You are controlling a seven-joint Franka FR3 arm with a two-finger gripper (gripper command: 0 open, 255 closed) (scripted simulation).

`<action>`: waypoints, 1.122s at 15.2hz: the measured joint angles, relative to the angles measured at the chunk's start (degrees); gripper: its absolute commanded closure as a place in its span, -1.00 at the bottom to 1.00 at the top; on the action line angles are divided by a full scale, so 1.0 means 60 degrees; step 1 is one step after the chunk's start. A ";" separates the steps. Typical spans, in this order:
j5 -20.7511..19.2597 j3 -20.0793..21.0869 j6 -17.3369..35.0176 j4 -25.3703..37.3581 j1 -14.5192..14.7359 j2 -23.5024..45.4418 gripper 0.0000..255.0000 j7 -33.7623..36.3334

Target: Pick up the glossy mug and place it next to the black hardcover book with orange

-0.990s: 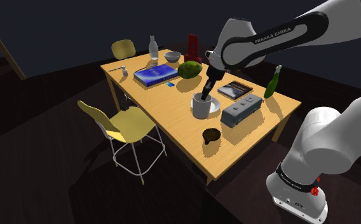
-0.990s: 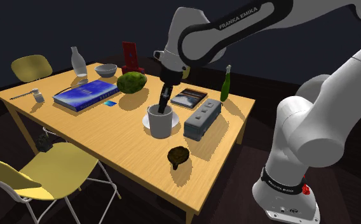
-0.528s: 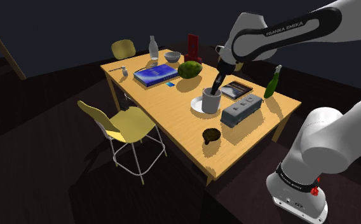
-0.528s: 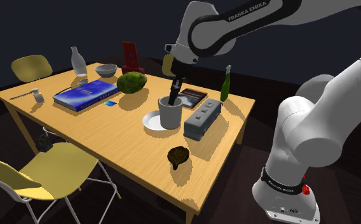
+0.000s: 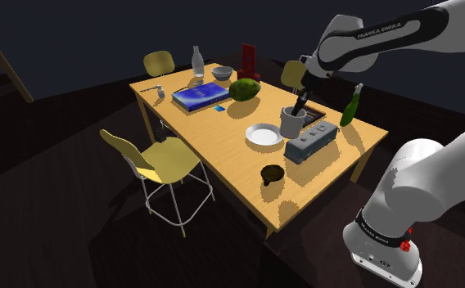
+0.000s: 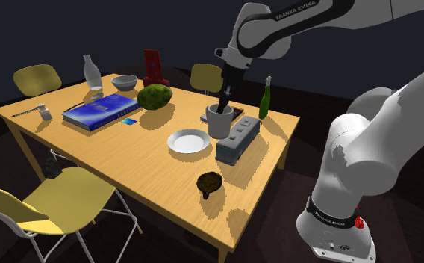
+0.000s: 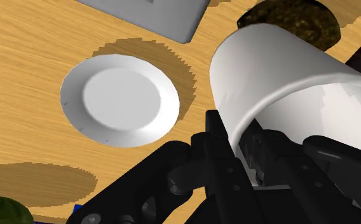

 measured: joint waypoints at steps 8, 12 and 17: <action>-0.0357 -0.1672 -0.0751 0.0889 -0.0525 0.0272 1.00 -0.1946; -0.0269 -0.2714 -0.1015 0.1656 -0.0503 0.0867 1.00 -0.3084; 0.0159 -0.4131 -0.1420 0.2843 -0.0210 0.1849 1.00 -0.4562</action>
